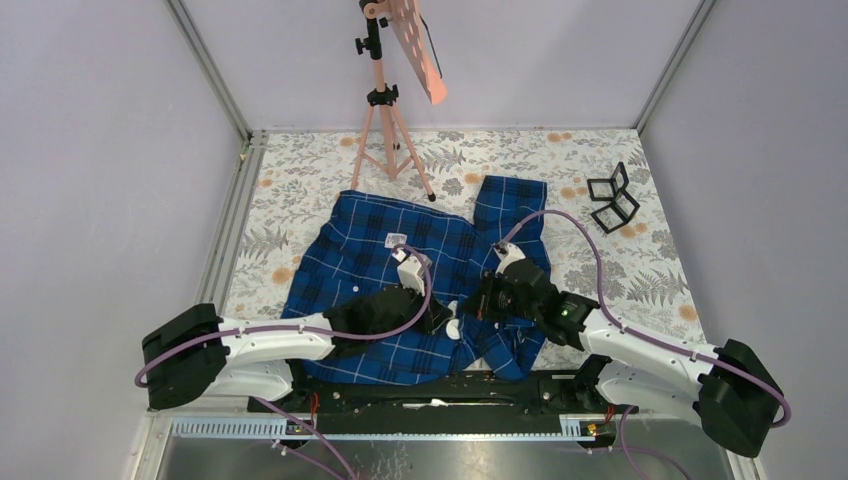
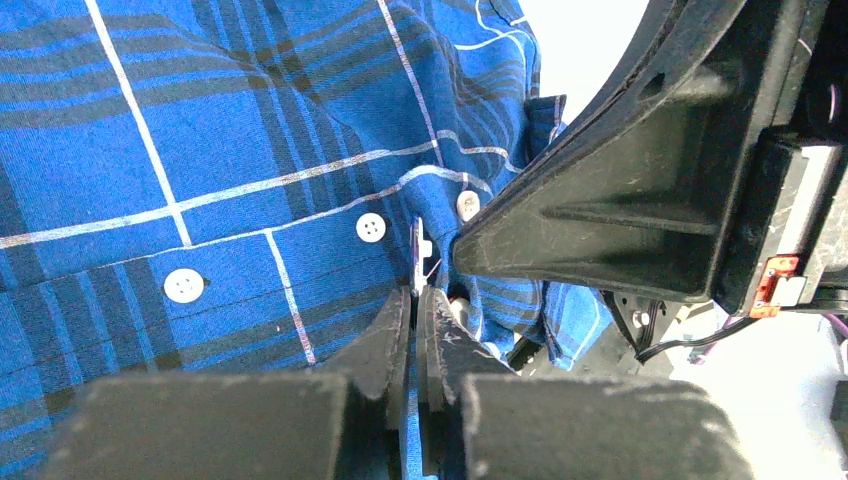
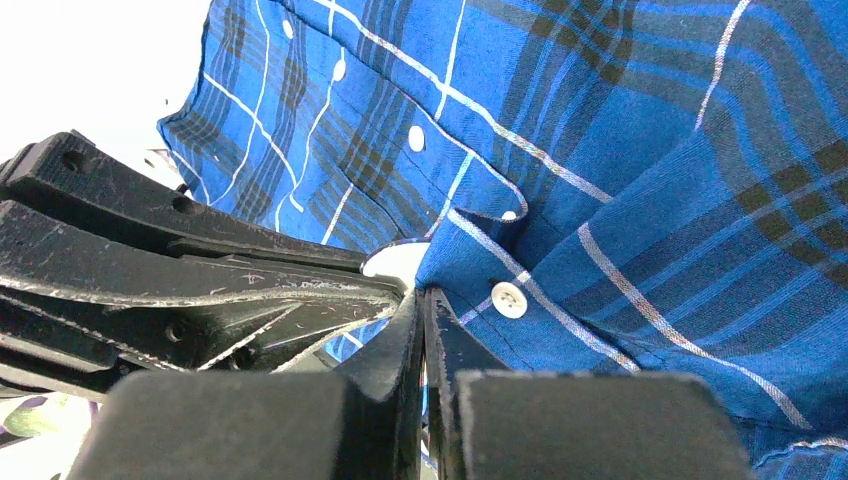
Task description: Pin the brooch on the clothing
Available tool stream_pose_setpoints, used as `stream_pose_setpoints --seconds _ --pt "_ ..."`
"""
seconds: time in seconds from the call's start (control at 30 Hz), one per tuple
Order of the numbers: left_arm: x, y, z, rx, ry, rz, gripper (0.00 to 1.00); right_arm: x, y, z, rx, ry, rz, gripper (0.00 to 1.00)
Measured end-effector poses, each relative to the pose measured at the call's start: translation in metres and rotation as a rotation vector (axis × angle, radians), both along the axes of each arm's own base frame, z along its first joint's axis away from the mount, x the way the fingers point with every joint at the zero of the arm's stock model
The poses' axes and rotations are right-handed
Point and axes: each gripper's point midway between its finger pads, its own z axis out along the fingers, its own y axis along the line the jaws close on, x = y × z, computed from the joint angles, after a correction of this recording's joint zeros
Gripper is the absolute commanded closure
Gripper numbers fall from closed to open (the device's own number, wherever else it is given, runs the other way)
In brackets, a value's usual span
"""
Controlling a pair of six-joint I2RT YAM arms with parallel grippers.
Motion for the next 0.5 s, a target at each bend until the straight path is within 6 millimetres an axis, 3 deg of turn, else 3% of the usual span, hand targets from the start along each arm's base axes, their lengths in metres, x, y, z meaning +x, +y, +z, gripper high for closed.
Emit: stream_pose_setpoints --seconds 0.2,0.5 --pt "0.001 -0.001 0.002 -0.036 0.041 0.028 1.0 -0.001 -0.001 0.003 0.014 -0.008 0.002 1.0" --pt "0.006 -0.005 0.013 -0.11 0.076 0.047 1.0 -0.003 -0.007 0.017 0.034 -0.051 -0.004 0.64"
